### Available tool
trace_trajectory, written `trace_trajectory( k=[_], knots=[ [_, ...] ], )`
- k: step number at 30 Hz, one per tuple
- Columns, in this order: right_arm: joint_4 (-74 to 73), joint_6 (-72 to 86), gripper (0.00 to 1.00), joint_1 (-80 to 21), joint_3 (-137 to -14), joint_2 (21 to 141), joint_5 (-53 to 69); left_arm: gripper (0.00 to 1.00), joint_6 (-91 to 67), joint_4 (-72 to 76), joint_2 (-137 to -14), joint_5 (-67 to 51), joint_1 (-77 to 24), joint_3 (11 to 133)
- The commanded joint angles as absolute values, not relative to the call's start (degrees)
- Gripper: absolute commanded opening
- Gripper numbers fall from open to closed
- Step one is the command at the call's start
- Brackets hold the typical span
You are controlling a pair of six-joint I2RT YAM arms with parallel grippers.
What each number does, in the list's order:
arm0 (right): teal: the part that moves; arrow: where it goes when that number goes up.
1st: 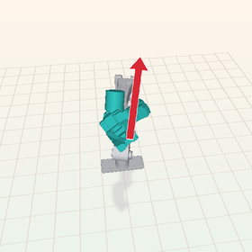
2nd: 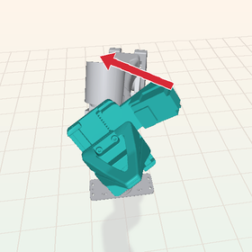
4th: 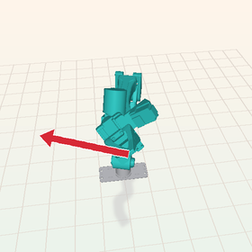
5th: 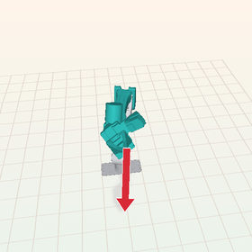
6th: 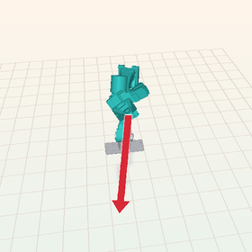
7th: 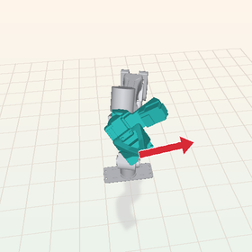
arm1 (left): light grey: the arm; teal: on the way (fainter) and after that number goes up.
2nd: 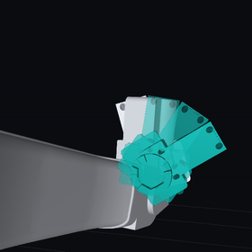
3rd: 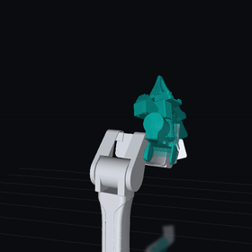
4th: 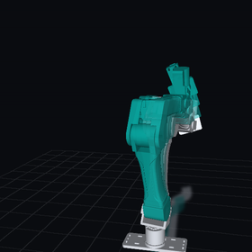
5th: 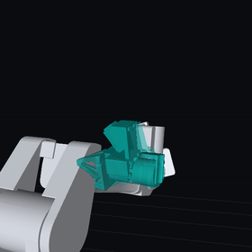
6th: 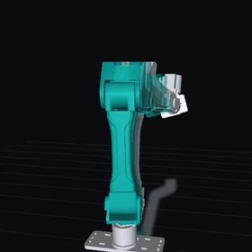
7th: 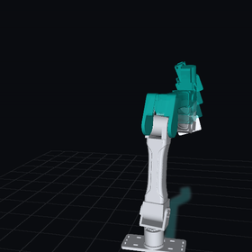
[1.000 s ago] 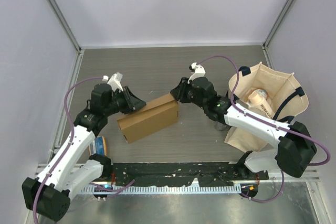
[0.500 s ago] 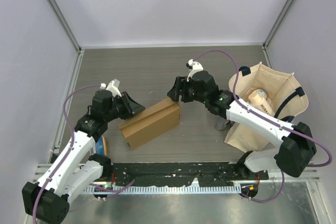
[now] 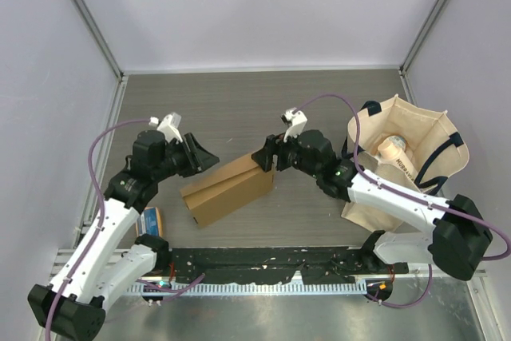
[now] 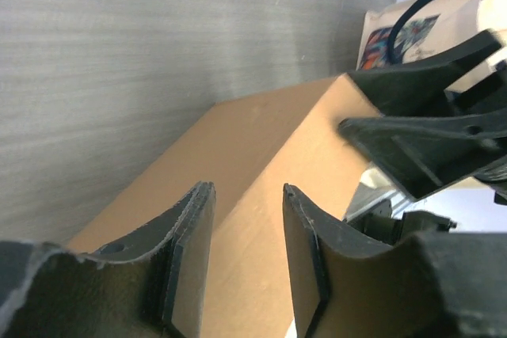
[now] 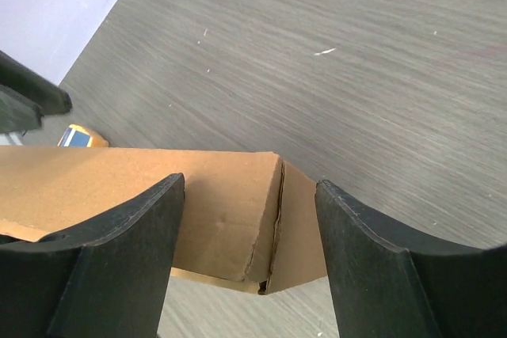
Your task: Fold the paper box
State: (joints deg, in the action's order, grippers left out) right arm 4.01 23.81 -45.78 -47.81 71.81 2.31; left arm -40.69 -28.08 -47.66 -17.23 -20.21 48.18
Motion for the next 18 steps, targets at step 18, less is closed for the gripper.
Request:
trace_trajectory(
  k=[18],
  knots=[
    [2.30, 16.17, 0.72, -51.24, -48.50, 72.42, -13.88, 0.64, -37.19, -35.23, -43.23, -11.88, -20.48, 48.32]
  ],
)
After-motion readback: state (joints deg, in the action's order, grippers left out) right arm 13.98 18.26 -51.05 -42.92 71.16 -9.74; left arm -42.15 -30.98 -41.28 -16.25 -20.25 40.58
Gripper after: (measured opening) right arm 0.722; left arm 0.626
